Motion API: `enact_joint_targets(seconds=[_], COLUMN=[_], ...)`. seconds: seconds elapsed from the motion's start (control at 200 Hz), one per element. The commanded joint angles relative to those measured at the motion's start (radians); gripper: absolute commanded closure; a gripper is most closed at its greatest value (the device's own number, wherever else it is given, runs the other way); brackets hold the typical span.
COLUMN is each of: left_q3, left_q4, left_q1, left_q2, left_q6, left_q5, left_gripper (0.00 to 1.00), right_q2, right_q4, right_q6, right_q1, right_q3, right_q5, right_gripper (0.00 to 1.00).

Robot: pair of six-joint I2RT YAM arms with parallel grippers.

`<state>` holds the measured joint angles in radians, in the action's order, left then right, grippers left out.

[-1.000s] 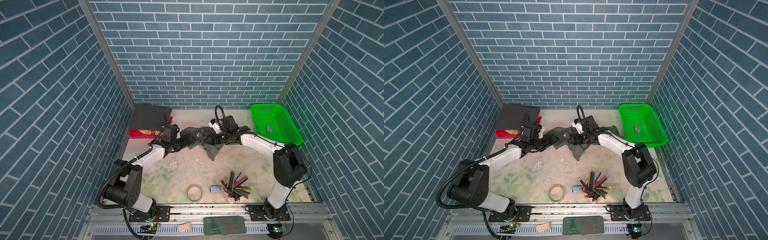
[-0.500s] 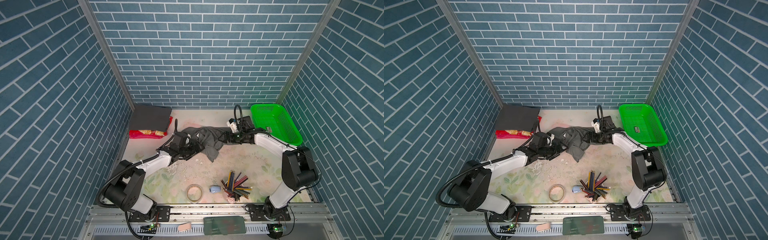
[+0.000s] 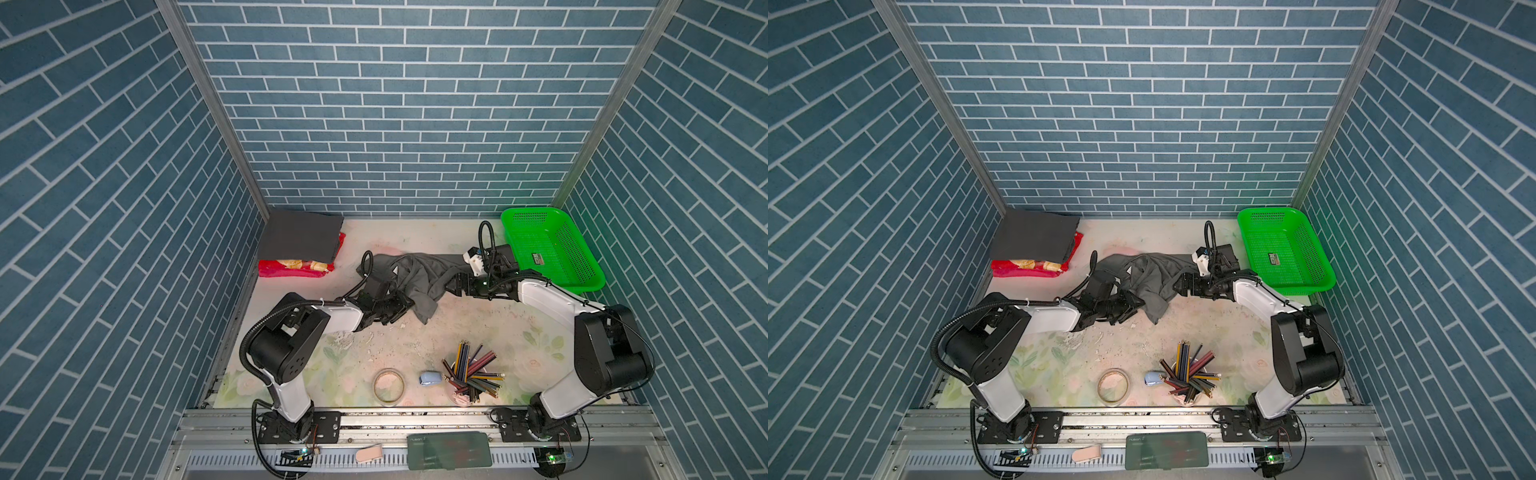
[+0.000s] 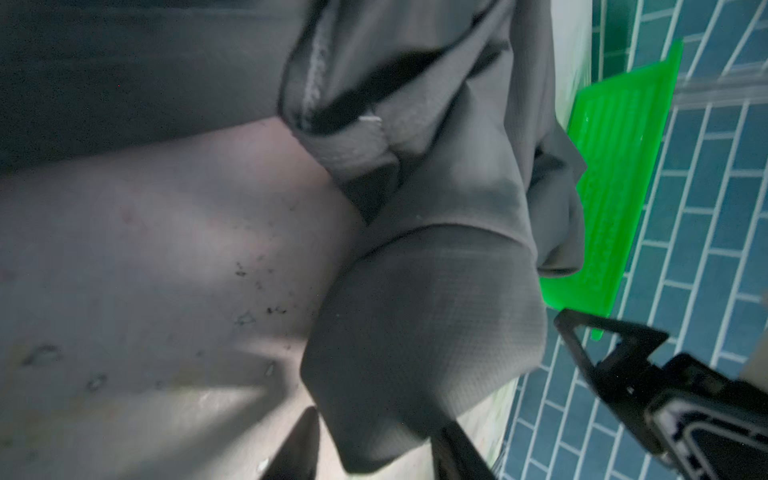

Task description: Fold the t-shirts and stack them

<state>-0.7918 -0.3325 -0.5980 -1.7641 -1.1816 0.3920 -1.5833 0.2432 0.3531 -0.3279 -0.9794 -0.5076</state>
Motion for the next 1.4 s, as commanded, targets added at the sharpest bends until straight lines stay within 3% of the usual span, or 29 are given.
enact_joint_targets(seconds=[0.0, 0.175, 0.32, 0.445, 0.71, 0.96, 1.17, 1.395], left_q3=[-0.021, -0.050, -0.061, -0.026, 0.031, 0.050, 0.012, -0.055], left_q4=[-0.062, -0.034, -0.034, 0.018, 0.258, 0.321, 0.290, 0.327], left_q1=[0.004, 0.016, 0.043, 0.128, 0.367, 0.463, 0.518, 0.593], left_q2=[-0.006, -0.008, -0.018, 0.057, 0.225, 0.192, 0.155, 0.144], left_q6=[-0.002, 0.065, 0.081, 0.120, 0.325, 0.411, 0.404, 0.436], left_q5=[-0.045, -0.085, -0.048, -0.013, 0.103, 0.143, 0.164, 0.168], left_gripper=[0.70, 0.78, 1.00, 1.00, 1.00, 1.00, 1.00, 1.00], right_q2=[0.047, 0.048, 0.053, 0.064, 0.017, -0.032, 0.023, 0.085], right_q4=[-0.031, -0.038, -0.045, -0.045, -0.064, -0.067, 0.001, 0.020], right_q6=[0.018, 0.017, 0.022, 0.020, 0.046, 0.083, 0.055, 0.075], right_q1=[0.014, 0.018, 0.018, 0.018, 0.022, 0.021, 0.030, 0.152], right_q3=[0.019, 0.031, 0.036, 0.044, 0.032, 0.016, 0.054, 0.143], right_q5=[0.000, -0.006, -0.006, 0.004, 0.011, 0.036, 0.161, 0.266], right_gripper=[0.07, 0.08, 0.08, 0.08, 0.08, 0.08, 0.07, 0.07])
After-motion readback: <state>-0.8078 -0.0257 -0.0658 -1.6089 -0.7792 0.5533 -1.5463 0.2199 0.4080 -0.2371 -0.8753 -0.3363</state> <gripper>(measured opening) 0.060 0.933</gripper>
